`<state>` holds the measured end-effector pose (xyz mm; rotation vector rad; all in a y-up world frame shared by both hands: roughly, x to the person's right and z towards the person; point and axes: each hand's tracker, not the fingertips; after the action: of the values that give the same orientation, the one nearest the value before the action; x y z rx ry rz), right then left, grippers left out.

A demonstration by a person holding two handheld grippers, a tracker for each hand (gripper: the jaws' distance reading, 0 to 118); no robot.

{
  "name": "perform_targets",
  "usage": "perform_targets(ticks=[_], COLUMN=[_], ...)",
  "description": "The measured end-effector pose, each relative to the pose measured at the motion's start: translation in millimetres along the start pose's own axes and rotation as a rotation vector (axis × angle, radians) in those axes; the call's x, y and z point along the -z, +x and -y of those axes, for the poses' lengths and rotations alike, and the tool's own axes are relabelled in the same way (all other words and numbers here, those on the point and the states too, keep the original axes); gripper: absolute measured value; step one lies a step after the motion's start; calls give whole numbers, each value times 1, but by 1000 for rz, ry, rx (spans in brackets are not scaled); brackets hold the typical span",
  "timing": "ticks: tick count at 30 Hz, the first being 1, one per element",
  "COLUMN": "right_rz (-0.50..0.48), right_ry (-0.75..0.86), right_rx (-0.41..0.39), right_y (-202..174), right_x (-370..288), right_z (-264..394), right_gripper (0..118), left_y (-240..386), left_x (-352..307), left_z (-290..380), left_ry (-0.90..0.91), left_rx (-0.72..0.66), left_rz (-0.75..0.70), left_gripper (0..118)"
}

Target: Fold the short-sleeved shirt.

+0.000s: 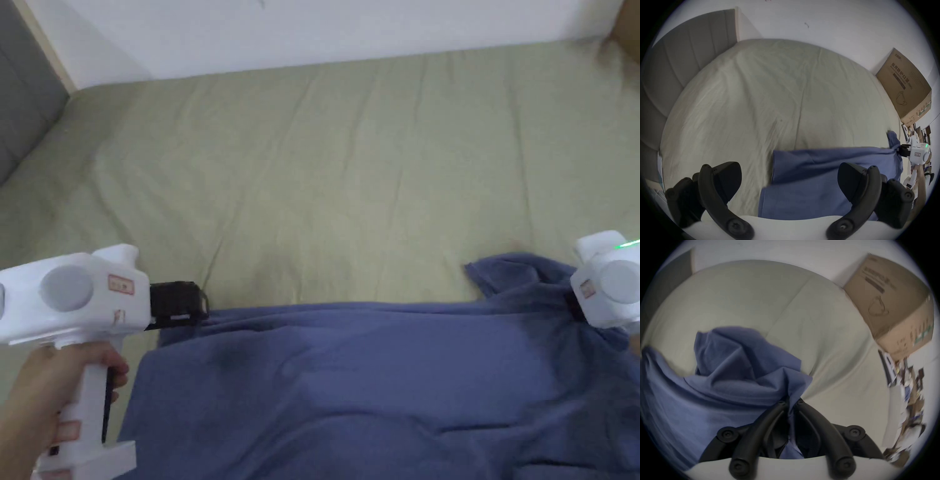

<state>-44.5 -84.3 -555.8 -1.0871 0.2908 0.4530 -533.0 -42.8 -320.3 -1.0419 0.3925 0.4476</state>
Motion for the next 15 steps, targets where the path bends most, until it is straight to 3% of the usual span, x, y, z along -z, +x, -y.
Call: perform_targets(ticks=[2,4,5,8,9,11,12,13,15], right_rz=[-64,-81,-80,-68,-57,-38,-32,-31,-37], right_ry=[-1,6,6,-2,-5,-8,-11,-12,-15], right_rx=[89,99,96,90,83,76,85,95,102], right_y=[14,21,22,19,17,12,12,12,12], right_x=[0,0,1,4,4,5,4,3,-3], right_z=[-2,1,1,0,-1,-2,-3,-4,-6], right_gripper=[4,4,4,4,4,4,4,4,4], left_y=[-1,1,3,20,25,41,47,50,56], left_x=[22,44,52,61,57,49,42,39,39], left_z=[-10,-11,-10,-2,-3,-2,-3,-3,-4], left_ry=[-33,-107,-139,-125,-110,-100,-91,-85,-84], left_rx=[-26,-38,-18,48,13,120,153,136,139], left_rz=[-27,-82,-76,-146,-184,-186,-177,-170,-191], left_gripper=[116,111,103,100,91,63,37,19,4])
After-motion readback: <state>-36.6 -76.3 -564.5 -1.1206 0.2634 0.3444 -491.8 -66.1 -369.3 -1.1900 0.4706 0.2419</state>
